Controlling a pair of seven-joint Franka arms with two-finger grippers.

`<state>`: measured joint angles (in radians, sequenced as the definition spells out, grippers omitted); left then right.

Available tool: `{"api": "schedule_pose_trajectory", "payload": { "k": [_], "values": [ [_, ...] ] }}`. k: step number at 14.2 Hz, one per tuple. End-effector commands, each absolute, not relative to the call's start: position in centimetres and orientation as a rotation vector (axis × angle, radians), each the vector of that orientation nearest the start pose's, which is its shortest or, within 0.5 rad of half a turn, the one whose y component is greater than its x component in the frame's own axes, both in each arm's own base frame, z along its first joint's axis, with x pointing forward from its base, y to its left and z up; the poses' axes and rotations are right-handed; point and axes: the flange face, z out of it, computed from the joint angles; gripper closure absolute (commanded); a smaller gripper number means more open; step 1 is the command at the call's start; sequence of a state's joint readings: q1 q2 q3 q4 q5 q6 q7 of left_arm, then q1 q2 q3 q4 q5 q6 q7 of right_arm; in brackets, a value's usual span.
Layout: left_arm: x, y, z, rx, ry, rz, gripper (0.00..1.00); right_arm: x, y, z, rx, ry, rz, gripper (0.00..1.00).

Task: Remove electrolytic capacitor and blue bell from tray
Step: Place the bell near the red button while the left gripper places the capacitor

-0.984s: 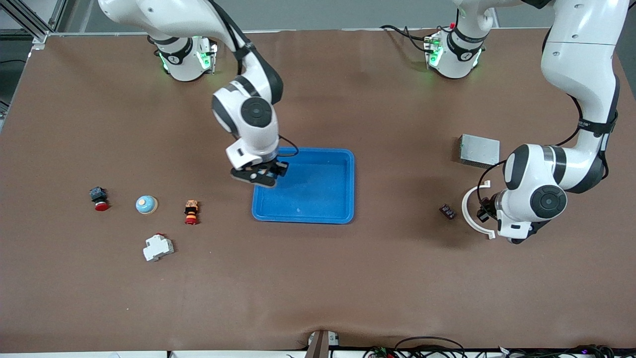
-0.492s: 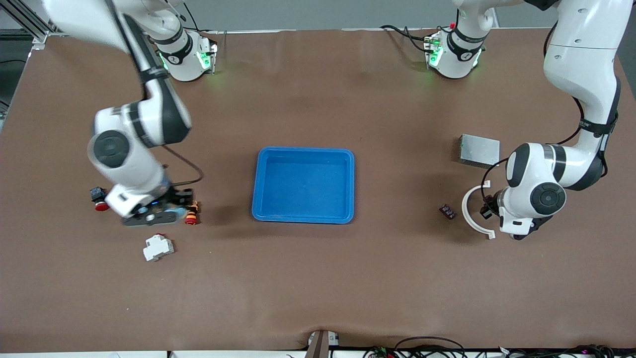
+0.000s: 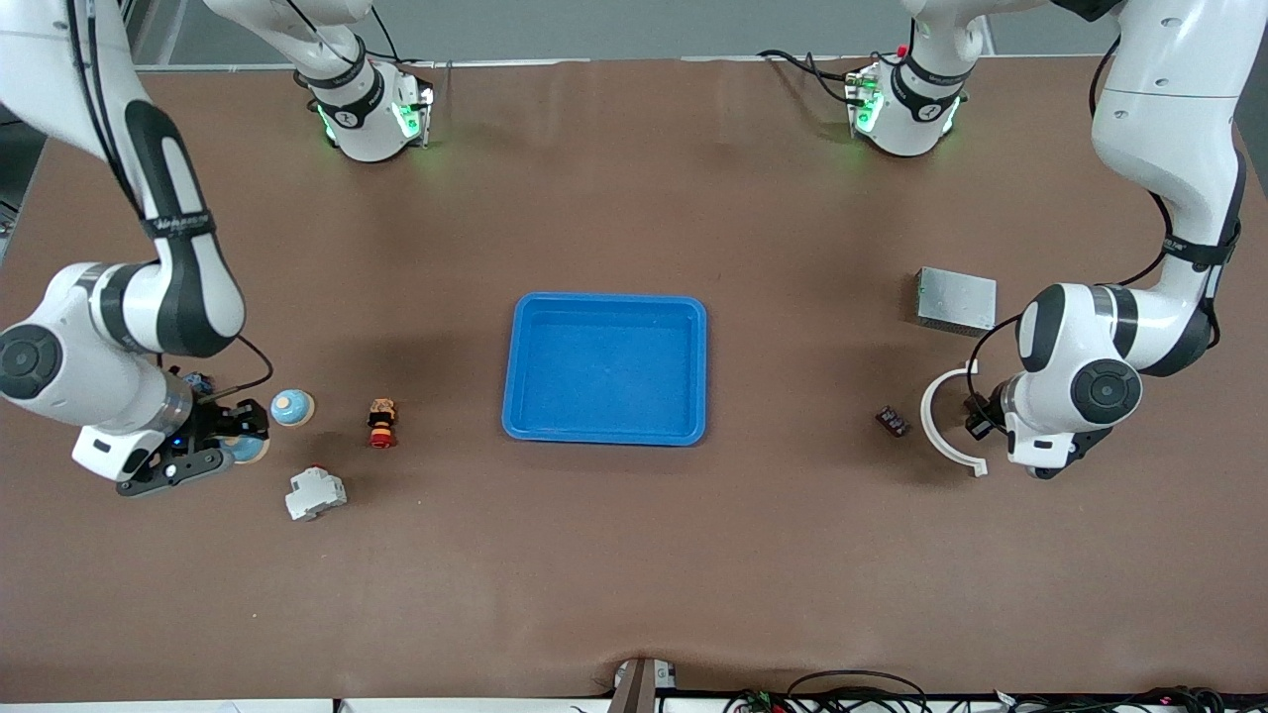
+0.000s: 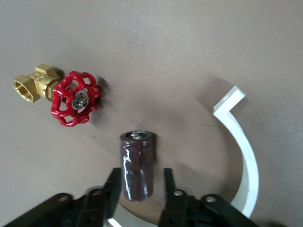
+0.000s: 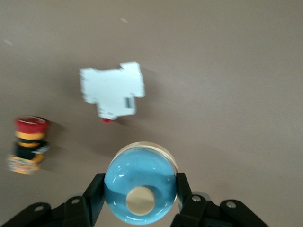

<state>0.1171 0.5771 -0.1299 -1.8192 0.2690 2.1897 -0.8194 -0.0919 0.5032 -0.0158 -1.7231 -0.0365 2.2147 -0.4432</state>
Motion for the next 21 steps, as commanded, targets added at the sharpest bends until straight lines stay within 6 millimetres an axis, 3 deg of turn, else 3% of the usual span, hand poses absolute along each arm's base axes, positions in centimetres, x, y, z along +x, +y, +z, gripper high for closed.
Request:
{"api": "schedule_pose_trajectory", "payload": {
  "k": [1, 3, 7, 10, 13, 16, 17, 20, 21],
  "values": [
    [63.2, 0.4, 22.0, -2.795, -0.899, 0.147, 0.0, 67.4, -11.0, 25.7, -3.074, -0.63, 0.067, 1.0],
    [63.4, 0.2, 23.1, -2.802, -0.895, 0.123, 0.0, 67.7, -14.5, 23.7, -3.064, -0.689, 0.044, 1.0],
    [64.9, 0.4, 27.8, -2.845, -0.826, 0.028, 0.0, 67.2, -17.7, 20.3, -3.057, -0.704, 0.034, 1.0],
    [65.8, 1.3, 32.2, -2.885, -0.685, -0.008, 0.0, 68.3, -17.8, 19.3, -3.034, -0.717, 0.001, 1.0],
    [66.0, 3.6, 36.3, -2.927, -0.533, -0.007, 0.0, 69.4, -18.1, 18.8, -3.024, -0.729, -0.035, 1.0],
    [65.9, 5.3, 41.0, -2.964, -0.548, -0.024, 0.0, 69.5, -18.1, 18.3, -3.027, -0.733, -0.061, 1.0],
    [65.5, 5.4, 41.7, -2.988, -0.559, 0.046, 0.0, 69.5, -18.2, 18.0, -3.029, -0.732, -0.063, 1.0],
    [65.4, 5.5, 47.4, -3.06, -0.421, 0.028, 0.0, 69.6, -18.2, 17.9, -3.032, -0.725, -0.085, 0.98],
    [65.1, 5.7, 49.4, -3.066, -0.379, -0.02, 0.0, 69.6, -18.1, 17.7, -3.025, -0.703, -0.091, 0.01]
  ]
}}
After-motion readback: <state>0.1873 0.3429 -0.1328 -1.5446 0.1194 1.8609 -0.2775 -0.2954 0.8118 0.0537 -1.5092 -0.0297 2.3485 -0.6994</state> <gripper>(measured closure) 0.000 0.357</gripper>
